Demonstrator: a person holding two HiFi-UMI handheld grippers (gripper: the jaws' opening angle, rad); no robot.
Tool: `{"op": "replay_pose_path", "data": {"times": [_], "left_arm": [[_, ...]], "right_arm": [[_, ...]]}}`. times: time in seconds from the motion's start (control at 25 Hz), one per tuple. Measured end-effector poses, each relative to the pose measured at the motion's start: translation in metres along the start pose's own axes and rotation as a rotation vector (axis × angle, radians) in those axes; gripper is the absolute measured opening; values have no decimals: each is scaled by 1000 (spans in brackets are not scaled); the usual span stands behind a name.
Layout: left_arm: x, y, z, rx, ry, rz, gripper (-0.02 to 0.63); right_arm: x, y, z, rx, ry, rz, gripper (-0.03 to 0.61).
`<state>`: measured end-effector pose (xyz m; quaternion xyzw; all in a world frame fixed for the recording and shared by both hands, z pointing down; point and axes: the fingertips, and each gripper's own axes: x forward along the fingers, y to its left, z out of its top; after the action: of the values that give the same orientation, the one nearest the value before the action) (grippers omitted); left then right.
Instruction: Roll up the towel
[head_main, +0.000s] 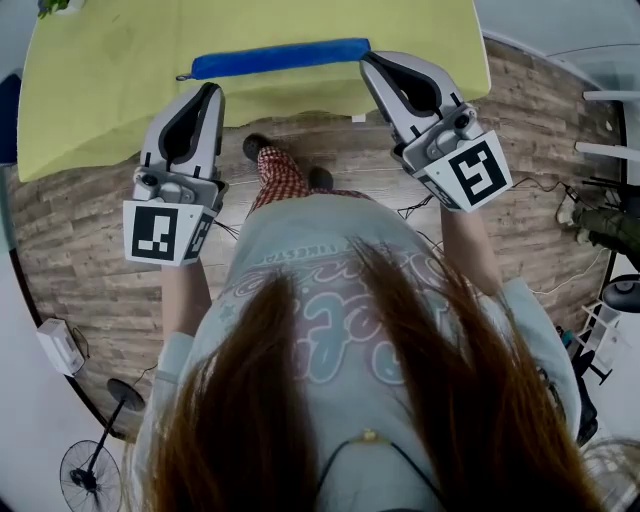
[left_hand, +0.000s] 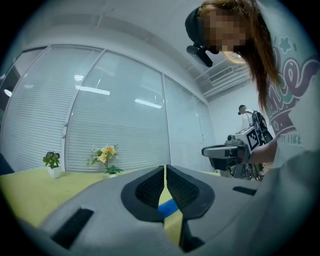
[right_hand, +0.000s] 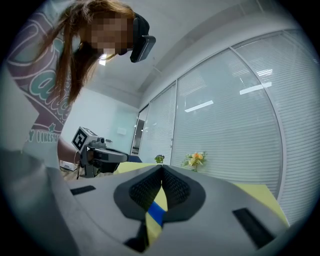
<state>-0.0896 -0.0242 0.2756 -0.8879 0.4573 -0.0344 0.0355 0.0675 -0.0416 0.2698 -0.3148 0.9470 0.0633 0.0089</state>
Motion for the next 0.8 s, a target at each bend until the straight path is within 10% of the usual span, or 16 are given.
{"op": "replay_pose_path", "data": {"times": [0.8], "left_arm": [[-2, 3, 2, -1, -20, -6, 21]], "right_arm": [[12, 19, 7, -61, -5, 50, 5]]}}
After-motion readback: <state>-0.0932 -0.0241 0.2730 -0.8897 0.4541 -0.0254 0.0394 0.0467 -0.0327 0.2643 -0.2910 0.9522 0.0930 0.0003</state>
